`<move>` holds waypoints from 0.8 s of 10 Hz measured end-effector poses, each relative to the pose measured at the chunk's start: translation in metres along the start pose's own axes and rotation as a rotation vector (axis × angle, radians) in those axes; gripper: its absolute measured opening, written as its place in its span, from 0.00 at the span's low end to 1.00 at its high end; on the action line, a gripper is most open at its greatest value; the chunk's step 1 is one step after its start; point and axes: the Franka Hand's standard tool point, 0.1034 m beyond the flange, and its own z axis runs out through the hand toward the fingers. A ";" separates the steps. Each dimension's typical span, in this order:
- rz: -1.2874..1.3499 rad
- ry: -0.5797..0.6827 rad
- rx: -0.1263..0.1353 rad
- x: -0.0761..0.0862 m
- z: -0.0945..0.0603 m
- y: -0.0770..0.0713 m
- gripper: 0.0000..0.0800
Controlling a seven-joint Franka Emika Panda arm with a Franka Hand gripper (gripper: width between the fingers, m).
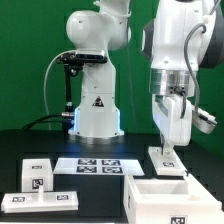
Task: Assemble cabinet
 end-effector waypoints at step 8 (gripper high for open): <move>-0.020 0.010 -0.024 -0.001 0.000 -0.012 0.08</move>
Offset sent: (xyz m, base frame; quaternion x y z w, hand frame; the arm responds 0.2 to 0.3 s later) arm 0.0129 -0.0116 0.0023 -0.0228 0.0119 0.0075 0.9996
